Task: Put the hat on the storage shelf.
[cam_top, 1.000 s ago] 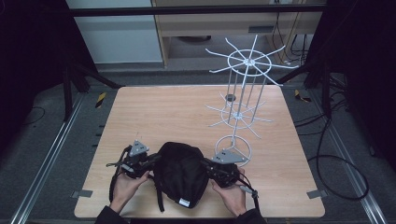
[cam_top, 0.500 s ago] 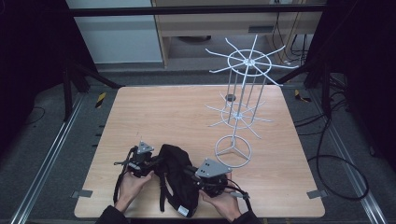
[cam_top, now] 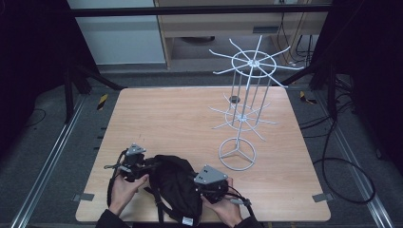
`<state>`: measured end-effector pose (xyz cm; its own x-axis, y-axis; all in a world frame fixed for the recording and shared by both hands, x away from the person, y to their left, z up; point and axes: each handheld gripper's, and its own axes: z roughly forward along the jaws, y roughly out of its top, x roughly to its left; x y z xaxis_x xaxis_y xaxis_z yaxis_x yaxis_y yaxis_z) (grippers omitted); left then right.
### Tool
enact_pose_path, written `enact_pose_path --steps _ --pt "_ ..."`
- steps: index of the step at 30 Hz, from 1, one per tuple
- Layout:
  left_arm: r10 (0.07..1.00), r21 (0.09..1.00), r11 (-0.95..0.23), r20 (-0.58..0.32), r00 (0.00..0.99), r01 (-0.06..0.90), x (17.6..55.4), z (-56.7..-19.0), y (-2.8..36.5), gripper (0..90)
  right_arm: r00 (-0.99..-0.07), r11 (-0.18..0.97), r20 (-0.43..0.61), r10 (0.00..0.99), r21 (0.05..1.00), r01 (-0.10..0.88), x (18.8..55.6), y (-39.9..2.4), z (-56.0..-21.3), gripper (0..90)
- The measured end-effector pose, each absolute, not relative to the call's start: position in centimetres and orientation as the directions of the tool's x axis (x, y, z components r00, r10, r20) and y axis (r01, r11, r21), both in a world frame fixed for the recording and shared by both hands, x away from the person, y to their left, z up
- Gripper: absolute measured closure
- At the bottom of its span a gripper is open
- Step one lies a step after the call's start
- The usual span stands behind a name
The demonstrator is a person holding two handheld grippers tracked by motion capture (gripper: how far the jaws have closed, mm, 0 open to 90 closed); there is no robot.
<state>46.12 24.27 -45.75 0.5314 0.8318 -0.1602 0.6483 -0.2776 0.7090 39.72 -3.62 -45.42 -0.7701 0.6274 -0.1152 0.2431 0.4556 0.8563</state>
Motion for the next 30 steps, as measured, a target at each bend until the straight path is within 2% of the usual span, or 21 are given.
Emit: enact_pose_path --steps 1,2,3,8,12,14,15,16,20,23,24,25,26,27,30 --pt "0.826 0.706 -0.280 -0.169 0.538 0.651 46.1 -45.7 24.4 71.1 -0.754 0.438 -0.109 0.648 0.863 0.251 39.8 -3.9 -45.3 83.8" --pt "0.816 0.701 -0.285 -0.181 0.549 0.654 46.0 -45.7 24.4 71.1 -0.754 0.438 -0.109 0.648 0.863 0.251 39.8 -3.9 -45.3 83.8" --pt "0.805 0.694 -0.296 -0.190 0.563 0.657 46.0 -45.7 24.1 77.2 -0.736 0.426 -0.113 0.668 0.869 0.253 40.0 -4.2 -45.1 84.0" --pt "0.786 0.712 -0.325 -0.163 0.596 0.623 45.6 -45.5 23.2 80.7 -0.698 0.411 -0.141 0.702 0.880 0.236 40.4 -4.9 -44.4 83.9" --pt "0.795 0.724 -0.326 -0.137 0.590 0.608 45.4 -45.5 22.7 82.6 -0.692 0.384 -0.096 0.716 0.881 0.275 41.0 -5.7 -44.3 80.6" --pt "0.803 0.730 -0.314 -0.138 0.579 0.608 45.4 -45.5 22.7 83.1 -0.688 0.369 -0.067 0.723 0.879 0.302 41.2 -5.9 -44.5 68.5" --pt "0.807 0.736 -0.302 -0.140 0.573 0.605 45.4 -45.4 22.8 83.1 -0.691 0.368 -0.021 0.723 0.857 0.360 41.4 -6.1 -44.9 55.4" --pt "0.811 0.739 -0.297 -0.140 0.569 0.605 45.3 -45.4 22.9 83.2 -0.695 0.374 -0.006 0.719 0.846 0.379 41.5 -6.1 -45.2 51.0" --pt "0.819 0.746 -0.283 -0.139 0.557 0.602 45.4 -45.4 23.2 83.2 -0.718 0.393 0.047 0.694 0.811 0.433 41.1 -6.5 -46.4 45.6" --pt "0.822 0.751 -0.278 -0.136 0.553 0.598 45.4 -45.4 23.3 83.2 -0.720 0.390 0.100 0.686 0.786 0.480 41.1 -6.3 -46.9 48.8" --pt "0.823 0.756 -0.277 -0.132 0.552 0.594 45.3 -45.3 23.3 83.2 -0.722 0.395 0.111 0.683 0.775 0.492 41.2 -6.3 -47.1 53.1" --pt "0.823 0.766 -0.270 -0.132 0.552 0.584 45.3 -45.1 23.4 83.2 -0.718 0.395 0.144 0.682 0.754 0.526 41.5 -6.1 -47.4 64.6" --pt "0.823 0.766 -0.270 -0.132 0.552 0.584 45.3 -45.1 23.4 83.2 -0.718 0.395 0.144 0.682 0.754 0.526 41.5 -6.1 -47.4 64.6" --pt "0.819 0.783 -0.257 -0.134 0.558 0.566 45.1 -44.8 23.4 83.2 -0.705 0.378 0.162 0.691 0.749 0.544 41.8 -6.3 -47.4 77.9" --pt "0.809 0.810 -0.237 -0.141 0.570 0.536 44.9 -44.5 23.4 82.9 -0.692 0.361 0.134 0.709 0.774 0.520 41.9 -6.6 -46.9 83.0"
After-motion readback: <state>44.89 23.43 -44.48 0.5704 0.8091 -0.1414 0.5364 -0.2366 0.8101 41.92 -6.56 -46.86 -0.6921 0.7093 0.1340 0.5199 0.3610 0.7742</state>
